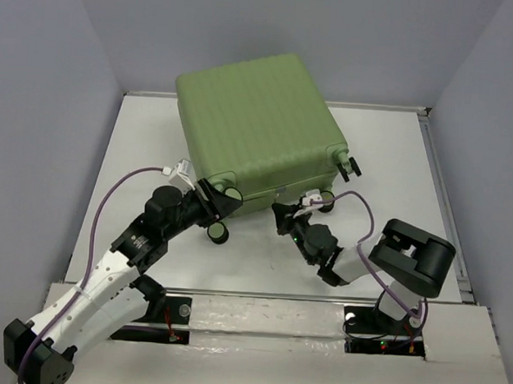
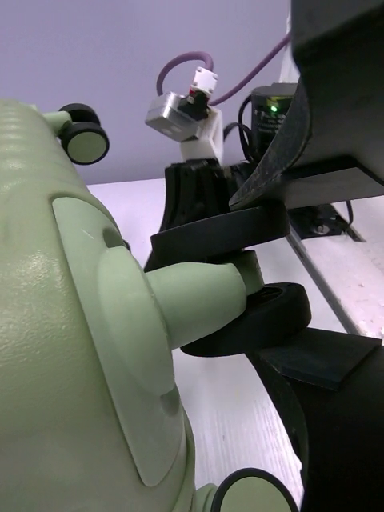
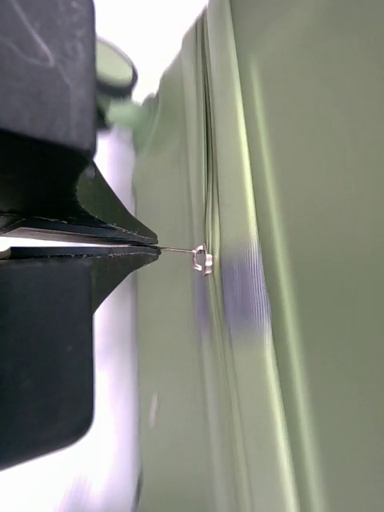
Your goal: Pack the luggage
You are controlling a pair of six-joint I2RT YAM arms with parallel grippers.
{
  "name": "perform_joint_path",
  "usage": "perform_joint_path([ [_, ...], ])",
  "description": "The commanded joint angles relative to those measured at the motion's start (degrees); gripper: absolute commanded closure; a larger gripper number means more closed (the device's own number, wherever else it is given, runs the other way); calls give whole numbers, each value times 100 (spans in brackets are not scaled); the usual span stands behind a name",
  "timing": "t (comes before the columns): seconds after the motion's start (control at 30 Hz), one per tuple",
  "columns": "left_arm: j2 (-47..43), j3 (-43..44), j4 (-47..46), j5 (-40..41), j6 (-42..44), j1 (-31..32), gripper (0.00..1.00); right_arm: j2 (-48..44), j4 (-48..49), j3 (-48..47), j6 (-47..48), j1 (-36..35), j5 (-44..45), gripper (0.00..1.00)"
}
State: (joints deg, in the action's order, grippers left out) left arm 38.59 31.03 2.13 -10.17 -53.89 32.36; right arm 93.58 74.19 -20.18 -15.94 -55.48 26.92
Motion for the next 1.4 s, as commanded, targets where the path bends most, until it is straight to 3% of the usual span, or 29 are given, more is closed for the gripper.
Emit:
perform_joint_path([
  [0.0, 87, 904, -2164, -609, 203, 306, 94, 633, 1698, -941, 495, -1093, 298, 93],
  [0.2, 298, 1370, -2278, -810, 81, 324, 94, 1503, 1203, -2461, 208, -2307, -369, 93],
  [0.33, 281, 1573, -2270, -881, -78, 332, 94, 1812, 1448, -2955, -575, -2493, -863, 93],
  [0.63, -27, 503, -2946, -723, -781, 332, 94, 2332, 2116, -2992, -1349, -2432, 349, 93],
  [0.73, -27, 247, -3087, -627, -799, 341, 94, 2078, 2292, -2396, -1280, -2432, 367, 83],
  [0.87, -1, -35, -3113, -459, -711, 341, 94, 1332, 2180, -1122, -1121, -2432, 428, 45],
  [0.9, 26, -87, -3140, -459, -693, 341, 94, 1086, 1752, -649, -1147, -2432, 437, 31],
  [0.93, 35, -140, -3140, -433, -693, 341, 94, 814, 1356, -497, -1148, -2432, 463, 25],
  [0.97, 17, -254, -3149, -354, -711, 350, 89, 176, 848, -391, -1243, -2432, 498, 18],
  [1.0, -9, -307, -3149, -301, -728, 350, 83, -161, -393, -364, -1314, -2432, 551, 16],
  [1.03, -35, -395, -3157, -257, -746, 341, 70, -452, -1006, -468, -1306, -2432, 551, 14],
  [1.1, -71, -474, -3157, -169, -746, 341, 57, -1068, -1861, -609, -957, -2432, 482, 10],
  [1.37, -185, -563, -3026, -90, -641, 341, 33, -1756, -3130, -1653, -331, -1782, 8, 7],
])
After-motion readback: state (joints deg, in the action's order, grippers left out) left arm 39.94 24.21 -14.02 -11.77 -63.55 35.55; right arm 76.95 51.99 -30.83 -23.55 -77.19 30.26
